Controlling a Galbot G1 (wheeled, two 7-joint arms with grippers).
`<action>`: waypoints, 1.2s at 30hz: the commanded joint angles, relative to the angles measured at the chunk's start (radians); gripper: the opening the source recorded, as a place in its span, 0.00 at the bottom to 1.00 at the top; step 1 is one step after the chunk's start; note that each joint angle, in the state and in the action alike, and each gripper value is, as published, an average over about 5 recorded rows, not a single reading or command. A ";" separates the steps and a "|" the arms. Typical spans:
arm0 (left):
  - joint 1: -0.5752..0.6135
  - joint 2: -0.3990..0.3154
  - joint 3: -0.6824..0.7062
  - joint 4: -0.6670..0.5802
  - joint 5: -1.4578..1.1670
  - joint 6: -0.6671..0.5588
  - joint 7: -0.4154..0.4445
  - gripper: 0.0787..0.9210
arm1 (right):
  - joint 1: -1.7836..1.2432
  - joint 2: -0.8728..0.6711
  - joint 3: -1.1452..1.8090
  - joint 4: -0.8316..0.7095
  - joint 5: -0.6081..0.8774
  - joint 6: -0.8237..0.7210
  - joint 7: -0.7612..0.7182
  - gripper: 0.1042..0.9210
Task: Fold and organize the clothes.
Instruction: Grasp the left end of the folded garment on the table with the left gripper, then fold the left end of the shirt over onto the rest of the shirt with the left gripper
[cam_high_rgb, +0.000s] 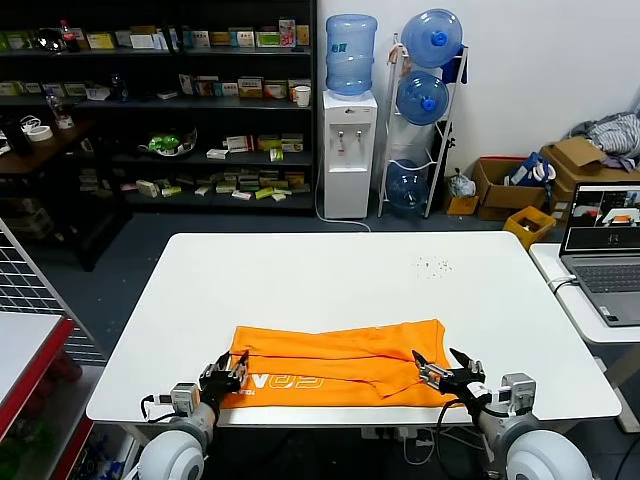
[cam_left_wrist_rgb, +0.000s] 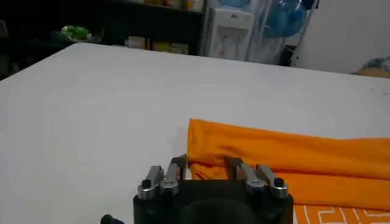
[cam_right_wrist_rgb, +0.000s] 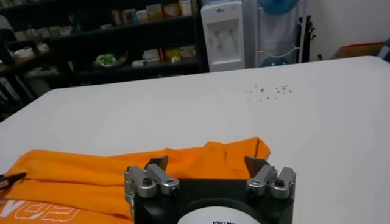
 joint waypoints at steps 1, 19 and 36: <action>0.015 -0.015 0.002 0.005 0.012 -0.046 0.006 0.34 | -0.001 0.003 0.001 -0.003 -0.001 0.000 -0.001 0.88; 0.017 0.029 -0.029 -0.089 0.030 -0.050 -0.024 0.04 | 0.049 0.014 -0.032 -0.026 -0.001 0.005 0.004 0.88; 0.038 0.354 -0.255 0.037 -0.066 -0.004 -0.016 0.04 | 0.116 0.040 -0.096 -0.051 -0.011 0.010 0.009 0.88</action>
